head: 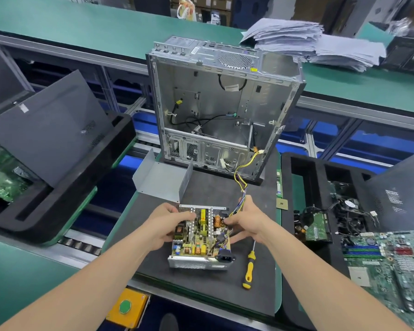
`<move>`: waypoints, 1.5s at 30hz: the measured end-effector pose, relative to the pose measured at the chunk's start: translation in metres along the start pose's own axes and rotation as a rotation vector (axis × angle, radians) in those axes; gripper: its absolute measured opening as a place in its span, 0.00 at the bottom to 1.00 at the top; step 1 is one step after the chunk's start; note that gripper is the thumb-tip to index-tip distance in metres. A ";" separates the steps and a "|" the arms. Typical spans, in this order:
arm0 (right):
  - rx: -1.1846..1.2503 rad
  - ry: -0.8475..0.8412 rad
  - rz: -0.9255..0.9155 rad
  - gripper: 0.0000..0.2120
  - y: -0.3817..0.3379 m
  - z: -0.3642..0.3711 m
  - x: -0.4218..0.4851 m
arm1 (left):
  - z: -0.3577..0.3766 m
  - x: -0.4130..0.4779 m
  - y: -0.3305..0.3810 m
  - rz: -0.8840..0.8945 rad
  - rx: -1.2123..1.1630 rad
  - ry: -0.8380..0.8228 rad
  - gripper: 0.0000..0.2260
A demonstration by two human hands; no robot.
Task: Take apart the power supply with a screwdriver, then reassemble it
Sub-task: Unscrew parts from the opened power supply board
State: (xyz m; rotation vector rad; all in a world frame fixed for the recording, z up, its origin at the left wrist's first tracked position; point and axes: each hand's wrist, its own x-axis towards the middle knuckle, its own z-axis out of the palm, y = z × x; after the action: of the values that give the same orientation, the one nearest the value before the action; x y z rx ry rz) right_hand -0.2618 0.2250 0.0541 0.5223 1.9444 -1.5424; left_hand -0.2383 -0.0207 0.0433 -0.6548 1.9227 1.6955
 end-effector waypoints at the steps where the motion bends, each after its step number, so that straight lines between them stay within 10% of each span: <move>1: -0.015 0.011 -0.001 0.29 0.000 0.001 0.000 | 0.001 0.000 -0.002 0.002 0.000 0.021 0.24; 27: -0.089 0.340 0.013 0.22 0.019 0.025 0.006 | 0.017 -0.006 -0.028 0.213 0.295 0.310 0.19; 32: -0.108 0.329 -0.001 0.26 0.021 0.019 0.008 | -0.006 -0.002 -0.039 0.369 0.336 0.179 0.12; 38: -0.057 0.270 0.022 0.26 0.018 0.013 0.015 | -0.042 0.008 -0.054 0.574 0.695 -0.145 0.34; 45: -0.047 0.277 0.010 0.25 0.023 0.010 0.022 | -0.043 0.026 -0.053 0.691 0.748 -0.143 0.37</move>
State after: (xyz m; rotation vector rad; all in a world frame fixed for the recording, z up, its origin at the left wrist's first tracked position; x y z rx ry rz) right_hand -0.2613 0.2198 0.0215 0.7590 2.1737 -1.4774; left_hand -0.2261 -0.0701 -0.0094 0.4453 2.5915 1.1152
